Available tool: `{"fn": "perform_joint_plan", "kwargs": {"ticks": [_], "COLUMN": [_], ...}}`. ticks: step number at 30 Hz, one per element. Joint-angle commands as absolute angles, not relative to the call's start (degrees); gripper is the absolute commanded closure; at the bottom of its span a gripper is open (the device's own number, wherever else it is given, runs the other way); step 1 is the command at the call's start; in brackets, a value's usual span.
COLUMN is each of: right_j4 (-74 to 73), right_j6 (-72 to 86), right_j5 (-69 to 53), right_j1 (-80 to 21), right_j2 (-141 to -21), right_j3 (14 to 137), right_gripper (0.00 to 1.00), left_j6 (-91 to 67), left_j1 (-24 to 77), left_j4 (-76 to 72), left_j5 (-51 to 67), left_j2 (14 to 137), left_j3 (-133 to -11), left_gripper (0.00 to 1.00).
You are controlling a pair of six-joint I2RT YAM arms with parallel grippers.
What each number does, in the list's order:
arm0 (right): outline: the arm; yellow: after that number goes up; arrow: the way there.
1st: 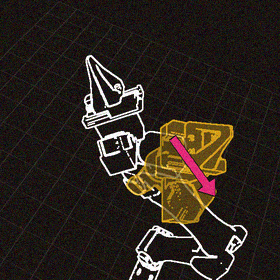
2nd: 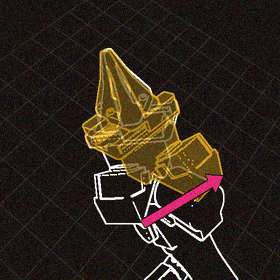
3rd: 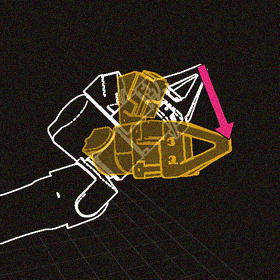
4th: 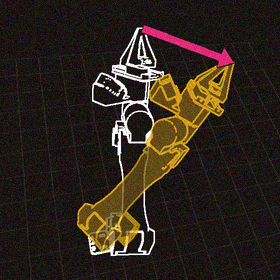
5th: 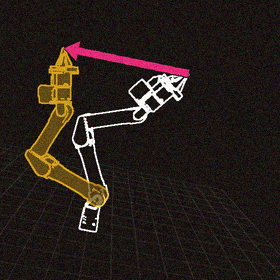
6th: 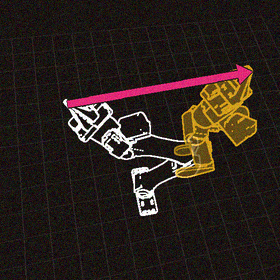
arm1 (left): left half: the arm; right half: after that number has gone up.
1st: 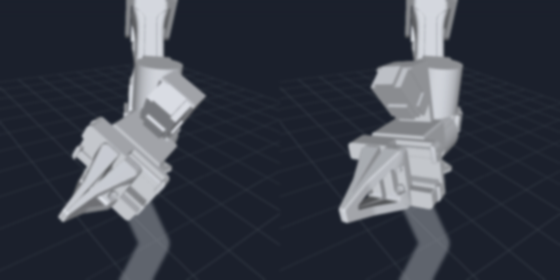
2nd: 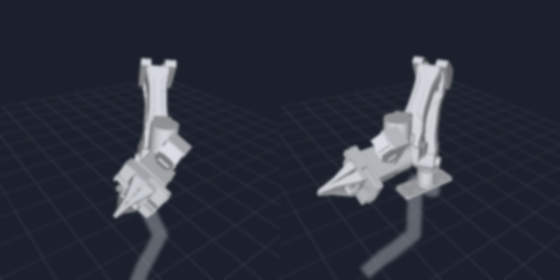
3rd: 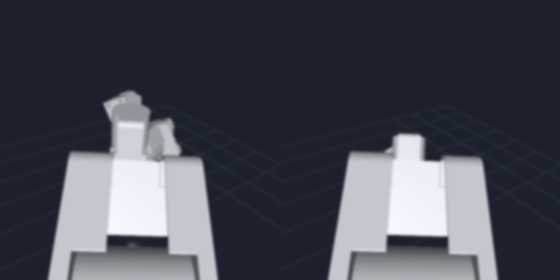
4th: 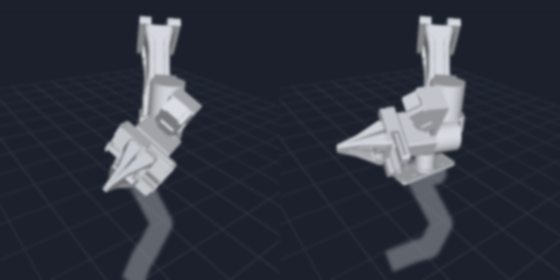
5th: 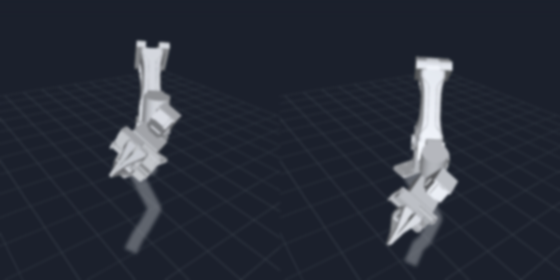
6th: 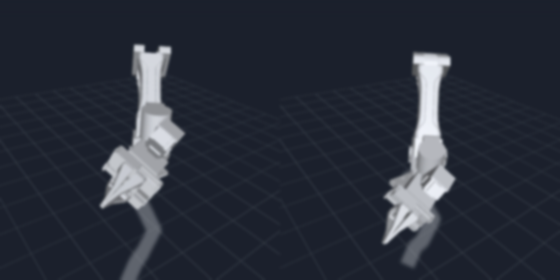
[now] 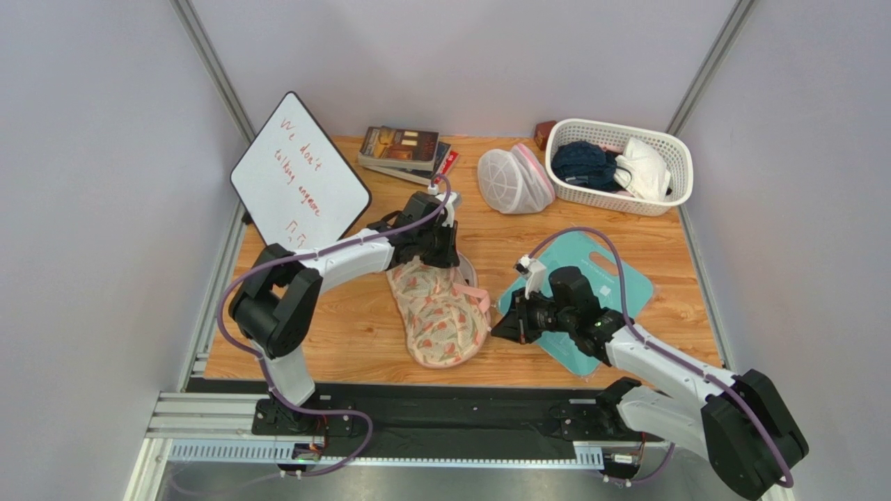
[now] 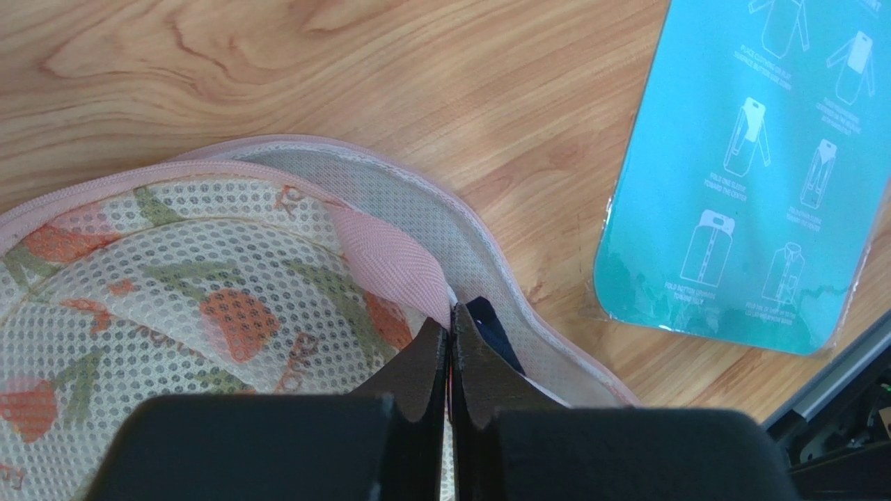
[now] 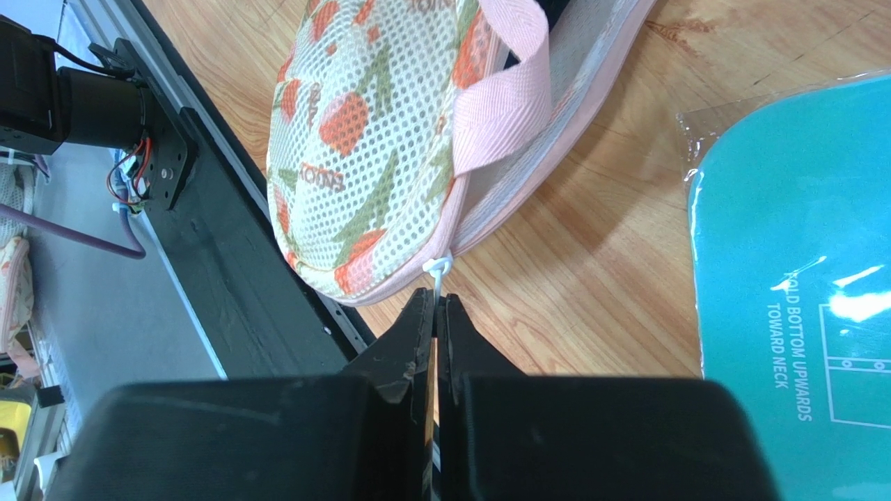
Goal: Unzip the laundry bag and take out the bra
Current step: Unzip the laundry bag at the center of the board.
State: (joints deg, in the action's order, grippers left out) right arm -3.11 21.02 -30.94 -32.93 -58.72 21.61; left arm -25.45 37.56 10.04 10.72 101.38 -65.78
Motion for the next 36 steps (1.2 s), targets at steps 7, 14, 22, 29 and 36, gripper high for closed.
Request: {"fn": "perform_joint_plan", "kwargs": {"ticks": [7,14,22,29,36], "right_j4": [-1.8,-1.3,-0.9,-0.9,-0.5], "right_j6": [23.4,24.0,24.6,24.9,25.4], "right_j5": [-31.1,-30.4,-29.9,-29.5,-28.7], "right_j1": [-35.8,-36.9,-37.7,-38.1,-39.0], "right_j2": [-57.7,-58.0,-58.3,-58.4,-59.2], "right_j3": [20.7,20.4,20.2,20.2,20.7], "right_gripper": [1.0,1.0,1.0,1.0,1.0], "left_j6": [-25.5,-25.6,-25.8,-25.2,-24.5], "left_j1": [32.3,29.0,26.3,25.5,25.4], "left_j4": [6.7,6.1,5.5,5.5,4.8], "left_j5": [7.6,7.6,6.2,5.6,5.6], "left_j2": [96.7,94.7,93.4,93.2,89.8], "left_j3": [-65.5,-63.5,-62.4,-62.5,-61.3], "left_gripper": [1.0,1.0,1.0,1.0,1.0]}}
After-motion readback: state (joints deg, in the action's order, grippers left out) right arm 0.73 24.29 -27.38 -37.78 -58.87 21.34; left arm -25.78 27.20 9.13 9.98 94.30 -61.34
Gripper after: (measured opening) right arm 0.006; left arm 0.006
